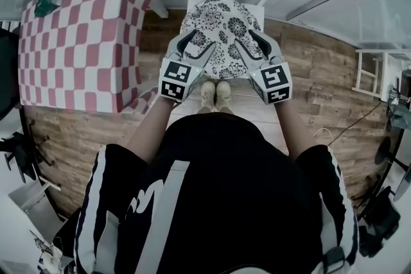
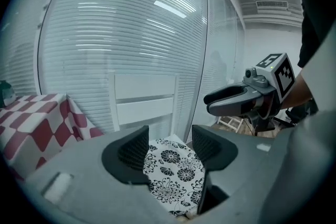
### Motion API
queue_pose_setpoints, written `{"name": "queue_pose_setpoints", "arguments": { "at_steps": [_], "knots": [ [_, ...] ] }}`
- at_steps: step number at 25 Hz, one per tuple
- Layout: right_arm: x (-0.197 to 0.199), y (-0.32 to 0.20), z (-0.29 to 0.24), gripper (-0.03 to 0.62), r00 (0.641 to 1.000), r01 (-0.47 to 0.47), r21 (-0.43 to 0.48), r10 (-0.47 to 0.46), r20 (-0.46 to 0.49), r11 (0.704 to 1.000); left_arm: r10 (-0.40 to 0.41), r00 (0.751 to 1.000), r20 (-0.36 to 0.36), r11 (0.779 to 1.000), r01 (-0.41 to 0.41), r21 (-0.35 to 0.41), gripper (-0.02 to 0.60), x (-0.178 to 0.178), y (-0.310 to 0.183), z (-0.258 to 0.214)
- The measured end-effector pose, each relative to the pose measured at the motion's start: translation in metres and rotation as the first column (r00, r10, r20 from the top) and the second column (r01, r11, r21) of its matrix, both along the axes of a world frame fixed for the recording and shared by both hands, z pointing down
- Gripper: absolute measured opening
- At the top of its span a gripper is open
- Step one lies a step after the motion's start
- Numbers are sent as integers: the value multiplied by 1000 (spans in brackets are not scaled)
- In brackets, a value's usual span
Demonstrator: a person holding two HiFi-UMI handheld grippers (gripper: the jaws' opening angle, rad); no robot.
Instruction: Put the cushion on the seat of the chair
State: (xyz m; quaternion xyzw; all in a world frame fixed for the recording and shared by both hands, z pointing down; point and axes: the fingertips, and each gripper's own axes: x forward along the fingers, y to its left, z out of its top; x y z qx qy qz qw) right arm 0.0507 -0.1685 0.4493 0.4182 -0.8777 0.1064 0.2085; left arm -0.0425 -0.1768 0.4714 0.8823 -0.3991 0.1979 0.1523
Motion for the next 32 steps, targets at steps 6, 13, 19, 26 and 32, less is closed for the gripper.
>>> {"name": "queue_pose_setpoints", "arguments": {
  "at_steps": [6, 13, 19, 26, 32],
  "knots": [
    [1, -7, -36, 160, 999, -17, 77, 14, 40, 997, 32, 999, -29, 997, -30, 74, 262, 9, -2, -36],
    [1, -7, -64, 147, 996, -28, 115, 18, 92, 993, 14, 997, -82, 990, -3, 140, 227, 12, -6, -72],
    [0, -7, -90, 94, 989, -39, 143, 18, 149, 989, 0, 992, -128, 984, 23, 179, 184, 11, -9, -98],
    [-3, -11, -116, 36, 982, -54, 184, 18, 189, 981, 16, 991, -136, 969, 18, 246, 146, 15, -8, -128],
    [-3, -10, -140, 14, 982, -56, 236, 10, 191, 970, 24, 986, -163, 957, 24, 288, 108, 20, -11, -150]
  ]
}}
